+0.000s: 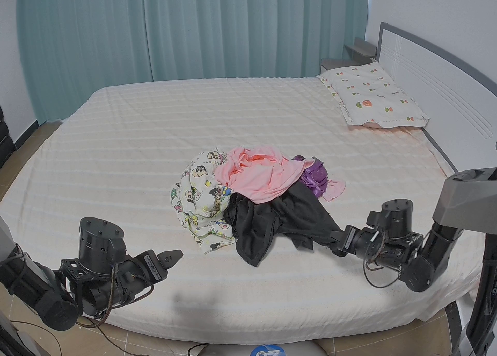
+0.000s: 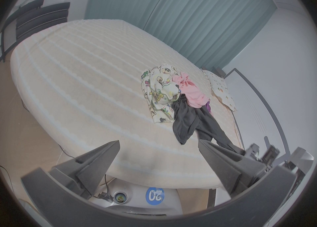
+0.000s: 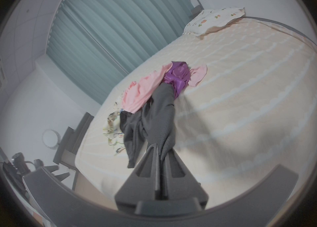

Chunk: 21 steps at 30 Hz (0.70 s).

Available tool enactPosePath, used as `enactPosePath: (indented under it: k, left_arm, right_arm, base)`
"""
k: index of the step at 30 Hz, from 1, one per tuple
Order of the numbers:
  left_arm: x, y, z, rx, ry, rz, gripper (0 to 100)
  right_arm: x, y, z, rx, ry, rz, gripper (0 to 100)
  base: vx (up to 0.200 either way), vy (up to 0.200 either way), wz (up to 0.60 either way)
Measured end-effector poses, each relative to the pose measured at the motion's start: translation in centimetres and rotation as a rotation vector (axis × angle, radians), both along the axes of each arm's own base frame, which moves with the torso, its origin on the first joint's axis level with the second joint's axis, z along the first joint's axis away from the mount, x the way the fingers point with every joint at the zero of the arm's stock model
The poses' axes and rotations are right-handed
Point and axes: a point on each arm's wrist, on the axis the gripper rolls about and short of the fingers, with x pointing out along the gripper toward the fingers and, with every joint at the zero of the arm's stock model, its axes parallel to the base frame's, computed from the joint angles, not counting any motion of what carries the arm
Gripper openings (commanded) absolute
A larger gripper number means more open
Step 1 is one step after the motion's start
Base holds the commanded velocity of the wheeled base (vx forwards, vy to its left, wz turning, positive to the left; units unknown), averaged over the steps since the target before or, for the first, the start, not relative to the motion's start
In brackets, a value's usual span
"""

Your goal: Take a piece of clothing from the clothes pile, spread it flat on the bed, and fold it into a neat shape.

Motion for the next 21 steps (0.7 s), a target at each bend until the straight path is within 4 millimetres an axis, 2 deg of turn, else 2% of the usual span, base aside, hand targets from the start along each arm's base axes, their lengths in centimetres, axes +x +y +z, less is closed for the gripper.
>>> enactPosePath:
  k: [4,9,21]
  left_arm:
    - [1.0,-1.1,0.3,0.017,-0.005,0.003,100]
    - [3.6,-3.5,0.2,0.035,0.005,-0.012,100]
    - [9.0,-9.9,-4.5,0.096,0.077,-0.100,100]
  right_arm:
    - [-2.9,-1.2,0.9,0.075,-0.030,-0.020,0]
    - [-5.2,-2.2,1.1,0.126,0.017,-0.049,0]
    - [-6.4,-3.1,1.4,0.154,0.055,-0.088,0]
  base:
    - [0.000,0.000,0.00]
    - [0.000,0.000,0.00]
    - [0.000,0.000,0.00]
